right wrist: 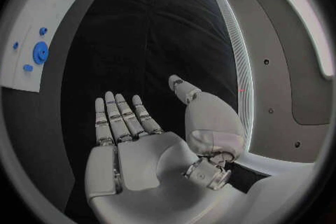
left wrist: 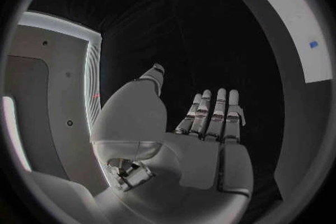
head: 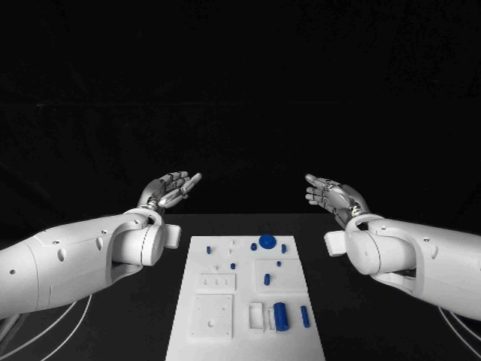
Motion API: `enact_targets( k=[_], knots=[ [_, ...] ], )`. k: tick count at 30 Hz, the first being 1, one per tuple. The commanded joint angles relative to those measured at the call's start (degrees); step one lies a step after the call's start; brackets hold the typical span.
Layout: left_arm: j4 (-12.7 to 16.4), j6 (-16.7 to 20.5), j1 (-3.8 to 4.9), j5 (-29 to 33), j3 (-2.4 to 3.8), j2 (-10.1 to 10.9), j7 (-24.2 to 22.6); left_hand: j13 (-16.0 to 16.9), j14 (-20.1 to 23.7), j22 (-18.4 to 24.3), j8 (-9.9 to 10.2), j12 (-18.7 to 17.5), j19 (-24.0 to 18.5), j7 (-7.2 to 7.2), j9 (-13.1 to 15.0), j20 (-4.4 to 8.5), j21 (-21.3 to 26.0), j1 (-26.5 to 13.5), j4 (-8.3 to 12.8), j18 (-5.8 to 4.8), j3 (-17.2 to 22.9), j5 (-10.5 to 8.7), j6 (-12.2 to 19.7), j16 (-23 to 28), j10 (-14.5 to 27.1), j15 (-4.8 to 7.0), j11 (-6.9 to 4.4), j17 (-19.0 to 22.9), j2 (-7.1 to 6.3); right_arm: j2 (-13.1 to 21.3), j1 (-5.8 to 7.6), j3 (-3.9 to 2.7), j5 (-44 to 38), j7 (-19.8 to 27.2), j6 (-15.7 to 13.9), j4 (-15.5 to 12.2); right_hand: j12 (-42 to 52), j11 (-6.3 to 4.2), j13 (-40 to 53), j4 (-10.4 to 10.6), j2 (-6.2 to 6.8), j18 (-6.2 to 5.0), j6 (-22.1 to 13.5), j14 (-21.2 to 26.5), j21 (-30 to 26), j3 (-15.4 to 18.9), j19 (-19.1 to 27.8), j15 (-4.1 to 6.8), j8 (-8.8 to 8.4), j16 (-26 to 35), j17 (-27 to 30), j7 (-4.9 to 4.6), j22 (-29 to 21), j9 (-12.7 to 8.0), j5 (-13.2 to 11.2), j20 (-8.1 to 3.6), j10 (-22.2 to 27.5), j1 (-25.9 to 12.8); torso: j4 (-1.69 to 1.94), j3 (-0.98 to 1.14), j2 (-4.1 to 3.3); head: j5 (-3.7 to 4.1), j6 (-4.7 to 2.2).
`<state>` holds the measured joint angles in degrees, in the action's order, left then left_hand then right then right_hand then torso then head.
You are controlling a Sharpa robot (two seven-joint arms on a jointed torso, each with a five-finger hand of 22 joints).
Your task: Assemble the parts on the task board
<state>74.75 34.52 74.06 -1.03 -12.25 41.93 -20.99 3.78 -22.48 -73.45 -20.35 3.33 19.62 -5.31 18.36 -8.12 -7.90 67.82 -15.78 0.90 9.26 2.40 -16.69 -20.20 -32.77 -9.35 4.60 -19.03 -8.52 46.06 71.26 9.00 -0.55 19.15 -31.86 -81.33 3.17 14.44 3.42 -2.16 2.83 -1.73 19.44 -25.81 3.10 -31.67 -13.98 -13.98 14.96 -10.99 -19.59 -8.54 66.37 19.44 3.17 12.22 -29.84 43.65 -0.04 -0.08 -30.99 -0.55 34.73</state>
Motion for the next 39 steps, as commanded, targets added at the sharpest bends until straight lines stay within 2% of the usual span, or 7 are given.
enact_targets(
  k=[1, 7, 15, 20, 28, 32, 39],
  knots=[
    [-0.8, -5.6, 0.67, -1.5, -0.42, -0.3, 3.6, 0.2, -1.2, -3.1, -1.0, 0.5, 1.0, -0.28, 0.8, -0.29, -0.5, 2.9, -0.9, -0.9, 0.4, 0.43, -1.0, -1.0, -1.4, -0.33, 0.22, -0.8, -0.36, 0.2, 1.74, 1.19, -2.2, -7.7, 11.7, 1.6, 0.5, 0.51, 0.3, -0.5, 0.18, -0.7, 1.4, -1.7, 0.5, -1.7, -0.9, -0.51, 1.02, -1.0, -1.2, -6.11, 3.1, 1.0, 0.4, 0.36, -2.2, 2.3, 0.0, -0.01, 0.0, 0.0, 0.0],
    [-0.8, -5.6, 0.67, -1.5, -0.43, -0.3, 3.6, 0.2, -1.2, -3.1, -1.1, 0.5, 1.0, -0.3, 0.9, -0.29, -0.5, 2.9, -0.9, -0.9, 0.5, 0.43, -1.0, -1.0, -1.5, -0.34, 0.23, -0.9, -0.36, 0.5, 3.5, 2.58, -2.6, -10.1, 15.0, 2.9, 0.6, 0.77, 0.4, -2.0, 0.37, -0.76, 2.0, -2.1, 0.7, -2.0, -1.7, -0.79, 1.7, -1.6, -1.4, -6.36, 4.8, 1.5, 0.4, 0.3, -3.6, 3.3, 0.0, -0.01, 0.0, 0.0, 0.0],
    [-0.6, -7.7, 0.67, -1.6, -0.43, 0.0, 3.5, 0.4, -1.5, -3.0, -1.8, 0.9, 1.0, -0.83, 1.6, -0.31, -1.0, 2.8, -0.8, -0.9, 0.6, 0.43, -1.7, -1.3, -2.9, -0.45, 0.52, -1.1, -0.05, -1.1, 3.66, 2.71, -14.0, -9.4, 14.0, 6.3, 2.0, 1.14, 1.0, -7.3, 0.49, -1.87, 5.8, -5.7, 1.6, -0.2, -6.3, -1.37, 4.69, -4.6, -2.6, -6.88, 9.8, 3.4, 3.6, -0.17, -10.5, 7.7, -0.07, -0.15, 0.15, -0.44, 0.52],
    [-0.6, -8.0, 0.67, -1.6, -0.43, 0.1, 2.6, 1.4, -6.3, -2.9, -5.6, 3.4, 4.5, -4.14, 4.0, 1.07, -3.0, 4.9, -0.4, -0.3, -1.0, 0.45, -7.9, -3.9, -8.8, -0.48, 2.98, -2.4, 2.5, -2.4, 3.64, 2.71, -19.0, -9.0, 12.6, 9.5, 3.3, 0.23, 1.3, -10.0, 0.46, -3.33, 10.2, -9.6, 2.2, -1.2, -10.3, -1.0, 6.72, -6.7, -3.3, -6.17, 9.6, 3.9, 3.1, -0.66, -15.0, 11.4, -0.09, -0.22, 0.17, -0.44, 0.35],
    [0.1, -8.9, 0.68, -1.2, -0.42, 0.8, 2.6, 2.8, -18.7, -2.3, -7.6, 7.3, 16.1, -6.26, 4.3, 4.32, -6.9, 10.9, -0.2, 2.38, -3.9, 0.64, -16.2, -9.0, -19.7, -0.29, 4.23, -4.3, 4.73, -4.7, 3.59, 2.65, -38.8, -9.3, 12.1, 13.5, 6.3, -3.49, 2.2, -12.2, 1.55, -7.36, 20.3, -20.8, 3.8, -6.3, -21.0, 3.39, 9.51, -11.7, -5.5, -4.24, 8.5, 3.9, 0.7, -1.24, -25.6, 16.2, -0.05, -0.19, 0.0, -0.69, 0.23],
    [0.9, -9.6, 0.78, -1.7, -0.4, 1.2, 2.7, 3.1, -26.3, -2.2, -7.8, 8.7, 22.8, -6.51, 3.8, 5.79, -9.5, 16.3, 0.4, 4.01, -4.7, 1.19, -20.4, -11.7, -25.0, 1.69, 3.82, -5.5, 5.66, -6.0, 3.59, 2.45, -50.2, -9.9, 11.8, 15.1, 7.0, -5.08, 2.4, -12.7, 2.48, -9.46, 24.9, -26.4, 5.7, -8.7, -26.9, 5.97, 10.3, -13.9, -7.1, -2.71, 8.5, 3.8, 0.7, -1.48, -30.1, 17.7, -0.01, -0.11, -0.18, -0.78, 0.47],
    [3.6, -10.2, 1.32, -1.7, -0.23, 2.3, 2.5, 1.7, -30.3, -1.9, -5.7, 7.0, 26.1, -6.1, 2.1, 7.32, -10.4, 19.5, -0.8, 3.61, -8.8, 1.18, -22.6, -11.3, -27.1, 3.12, 3.46, -6.2, 6.3, -7.9, 3.63, 1.57, -65.4, -11.3, 11.1, 16.6, 5.7, -6.7, 1.6, -13.3, 4.63, -13.27, 28.6, -42.1, 12.8, -10.1, -43.2, 12.5, 9.41, -21.0, -13.2, -1.69, 9.7, 3.0, 0.5, -3.88, -34.1, 19.1, 0.81, -0.59, -1.21, -0.23, 0.56]
  ],
)
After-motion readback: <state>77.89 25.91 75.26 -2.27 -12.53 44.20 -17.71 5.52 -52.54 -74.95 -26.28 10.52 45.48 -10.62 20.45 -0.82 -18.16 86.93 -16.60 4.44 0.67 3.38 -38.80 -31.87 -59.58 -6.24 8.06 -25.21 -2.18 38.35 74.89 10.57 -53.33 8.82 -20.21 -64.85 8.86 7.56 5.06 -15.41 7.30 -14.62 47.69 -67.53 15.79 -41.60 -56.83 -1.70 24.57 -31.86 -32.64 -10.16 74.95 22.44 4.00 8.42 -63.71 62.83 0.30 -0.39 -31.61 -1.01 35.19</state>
